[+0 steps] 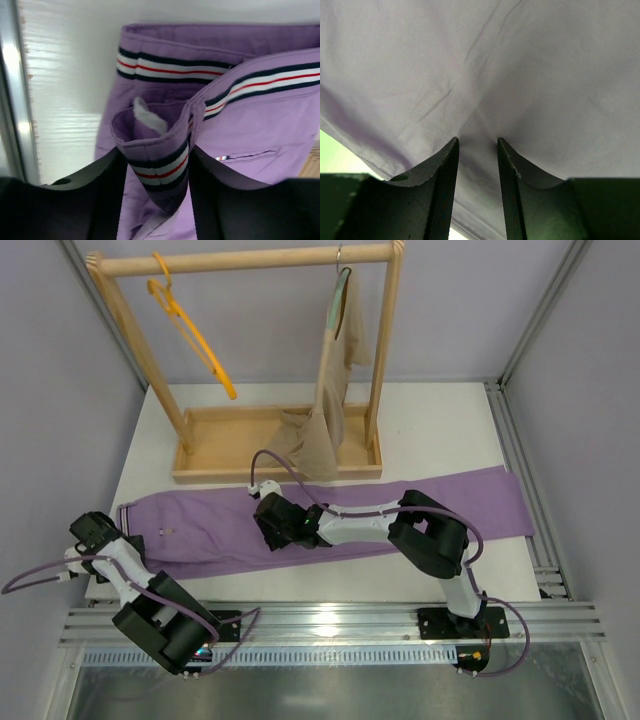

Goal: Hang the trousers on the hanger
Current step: Fold the trousers

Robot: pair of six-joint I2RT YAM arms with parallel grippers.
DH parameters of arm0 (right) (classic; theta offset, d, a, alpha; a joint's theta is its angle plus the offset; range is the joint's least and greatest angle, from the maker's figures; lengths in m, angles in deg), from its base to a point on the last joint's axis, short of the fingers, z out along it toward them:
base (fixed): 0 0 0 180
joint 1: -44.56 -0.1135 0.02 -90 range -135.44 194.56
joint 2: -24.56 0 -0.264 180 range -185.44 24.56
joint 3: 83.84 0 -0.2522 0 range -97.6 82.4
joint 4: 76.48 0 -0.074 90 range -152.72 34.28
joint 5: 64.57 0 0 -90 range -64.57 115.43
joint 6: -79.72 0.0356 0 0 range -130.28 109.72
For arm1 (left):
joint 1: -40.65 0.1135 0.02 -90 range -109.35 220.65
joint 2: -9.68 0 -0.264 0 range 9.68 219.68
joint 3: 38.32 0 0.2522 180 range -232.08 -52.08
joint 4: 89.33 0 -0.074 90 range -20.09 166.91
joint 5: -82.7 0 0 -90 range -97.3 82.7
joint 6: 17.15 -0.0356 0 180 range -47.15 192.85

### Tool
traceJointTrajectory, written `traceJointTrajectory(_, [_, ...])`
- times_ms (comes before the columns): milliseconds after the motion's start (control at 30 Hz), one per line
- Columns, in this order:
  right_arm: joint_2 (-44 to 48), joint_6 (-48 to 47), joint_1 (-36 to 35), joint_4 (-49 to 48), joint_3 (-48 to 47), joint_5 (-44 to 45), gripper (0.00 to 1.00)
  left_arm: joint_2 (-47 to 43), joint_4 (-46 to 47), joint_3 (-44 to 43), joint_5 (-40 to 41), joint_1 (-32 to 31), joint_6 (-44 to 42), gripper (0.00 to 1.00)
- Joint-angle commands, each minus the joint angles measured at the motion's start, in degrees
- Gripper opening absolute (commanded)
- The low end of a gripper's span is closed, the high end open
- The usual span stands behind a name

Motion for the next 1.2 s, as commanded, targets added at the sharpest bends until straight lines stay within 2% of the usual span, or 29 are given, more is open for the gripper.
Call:
traceJointTrajectory(0, [0.7, 0.5, -0.5, 2.2, 0.0, -0.9, 0.40, 2.1, 9.7, -2.7, -5.0, 0.5, -3.4, 0.46])
traceJointTrajectory(67, [0.4, 0.5, -0.3, 2.2, 0.5, -0.6, 0.40, 3.4, 11.1, -4.7, -5.6, 0.5, -5.2, 0.25])
traceJointTrajectory(100, [0.3, 0.7, -0.2, 2.2, 0.7, -0.5, 0.40, 3.7, 12.3, -5.4, -7.8, 0.5, -5.6, 0.09])
traceJointTrajectory(133, [0.3, 0.8, -0.1, 2.0, 1.2, -0.5, 0.40, 3.7, 13.2, -5.9, -8.9, 0.5, -6.0, 0.02])
traceJointTrajectory(200, [0.0, 1.1, 0.0, 1.3, 2.0, -0.6, 0.40, 2.8, 15.6, -6.0, -11.0, 0.5, -6.5, 0.00])
traceJointTrajectory(333, [-1.4, 1.7, 0.0, 0.8, 2.3, -1.2, 0.40, -1.3, 23.9, -2.8, -20.5, 0.3, -6.5, 0.00])
traceJointTrajectory(433, [-1.9, 1.9, 0.1, 0.9, 2.4, -1.5, 0.40, -4.8, 30.0, 0.4, -23.1, -0.2, -6.0, 0.00])
traceJointTrajectory(500, [-1.9, 1.8, 0.1, 0.7, 2.9, -1.4, 0.40, -6.0, 30.3, 1.6, -23.3, -0.2, -6.3, 0.00])
traceJointTrajectory(533, [-2.0, 1.7, 0.1, 0.7, 3.0, -1.4, 0.40, -6.2, 25.2, 1.3, -20.9, -0.2, -6.3, 0.01])
traceJointTrajectory(567, [-2.1, 1.6, 0.1, 1.1, 3.0, -1.5, 0.40, -6.2, 20.8, -0.1, -14.1, -0.2, -6.2, 0.08])
traceJointTrajectory(633, [-2.2, 1.5, 0.2, 1.4, 3.0, -1.4, 0.40, -6.7, 14.7, -1.2, -7.5, -0.2, -5.3, 0.17])
traceJointTrajectory(667, [-2.0, 1.4, 0.2, 1.6, 3.0, -1.4, 0.40, -7.0, 9.5, -1.7, -1.9, -0.2, -5.0, 0.35])
traceJointTrajectory(700, [-1.9, 1.4, 0.2, 1.7, 3.1, -1.0, 0.40, -7.7, 7.8, -2.2, 0.1, -0.2, -4.2, 0.51])
traceJointTrajectory(767, [-1.3, 1.3, 0.3, 2.1, 3.2, -0.7, 0.40, -9.4, 6.8, -2.4, 1.5, -0.2, -3.3, 0.69])
traceJointTrajectory(900, [0.7, 1.2, 0.2, 4.2, 2.4, -2.1, 0.40, -8.3, 3.0, -5.9, -1.1, -0.2, -2.5, 0.74])
traceJointTrajectory(1033, [3.4, 1.5, -0.2, 5.5, 0.5, -5.8, 0.40, -7.0, 0.8, -11.6, -5.6, -0.9, -6.8, 0.77])
traceJointTrajectory(1133, [3.7, 1.5, -1.0, 5.3, -2.5, -7.0, 0.40, -7.2, -2.8, -17.8, -2.5, -7.3, -8.5, 0.77])
traceJointTrajectory(1167, [3.2, 1.1, -1.3, 5.2, -3.7, -7.8, 0.40, -7.5, -2.9, -19.6, 0.5, -12.4, -8.6, 0.75])
